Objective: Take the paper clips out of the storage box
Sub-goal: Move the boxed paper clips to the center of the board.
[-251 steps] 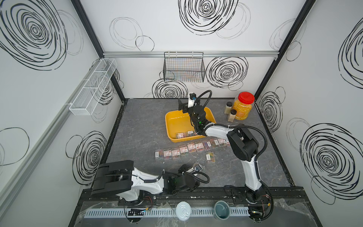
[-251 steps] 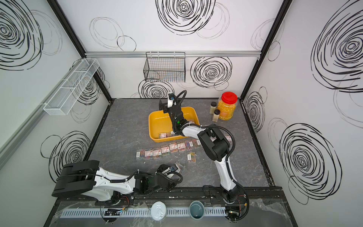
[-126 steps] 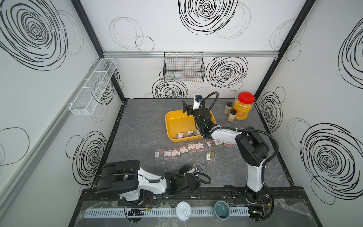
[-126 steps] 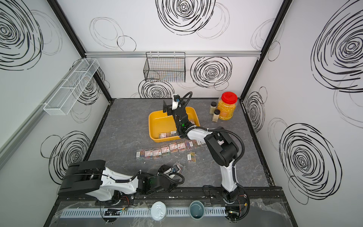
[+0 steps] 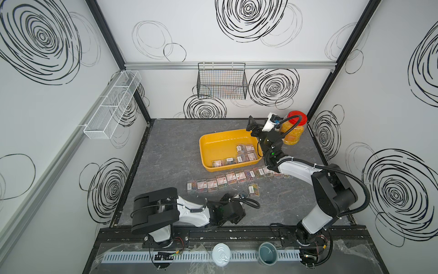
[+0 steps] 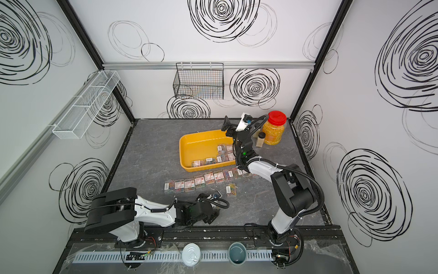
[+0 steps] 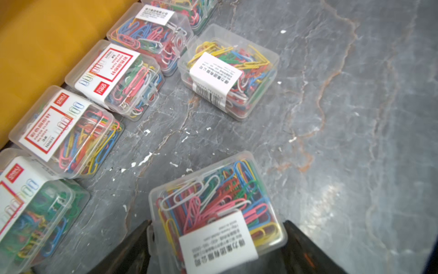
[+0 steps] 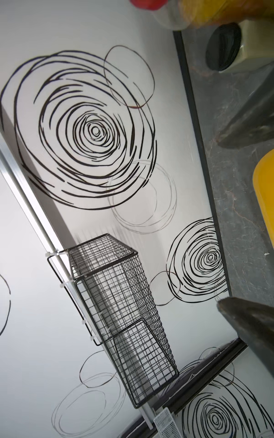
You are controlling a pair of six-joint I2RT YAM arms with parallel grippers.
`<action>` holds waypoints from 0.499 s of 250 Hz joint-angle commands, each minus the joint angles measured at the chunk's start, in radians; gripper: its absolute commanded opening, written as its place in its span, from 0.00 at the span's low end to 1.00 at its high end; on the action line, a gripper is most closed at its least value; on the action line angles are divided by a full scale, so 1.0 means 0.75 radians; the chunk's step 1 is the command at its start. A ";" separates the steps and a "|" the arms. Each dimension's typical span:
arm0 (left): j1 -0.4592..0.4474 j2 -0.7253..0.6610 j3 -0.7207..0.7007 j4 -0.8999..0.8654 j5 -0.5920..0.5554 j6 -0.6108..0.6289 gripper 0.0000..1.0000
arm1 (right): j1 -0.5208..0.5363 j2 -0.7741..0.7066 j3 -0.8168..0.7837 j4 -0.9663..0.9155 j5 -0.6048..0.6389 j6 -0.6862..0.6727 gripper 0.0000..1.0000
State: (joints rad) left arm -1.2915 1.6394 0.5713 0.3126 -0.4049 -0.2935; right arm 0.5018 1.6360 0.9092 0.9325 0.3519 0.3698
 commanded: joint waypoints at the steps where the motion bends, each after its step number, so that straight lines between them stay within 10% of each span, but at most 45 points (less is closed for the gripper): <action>1: 0.023 0.061 0.057 -0.090 -0.021 -0.034 0.87 | -0.026 -0.078 -0.061 0.045 -0.001 0.101 1.00; 125: 0.015 -0.132 0.008 -0.171 -0.152 -0.116 0.89 | -0.067 -0.187 -0.216 0.017 -0.011 0.202 1.00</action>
State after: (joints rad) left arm -1.2778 1.6371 0.6216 0.2047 -0.4629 -0.3492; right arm 0.4522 1.5337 0.7704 0.9318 0.3481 0.4973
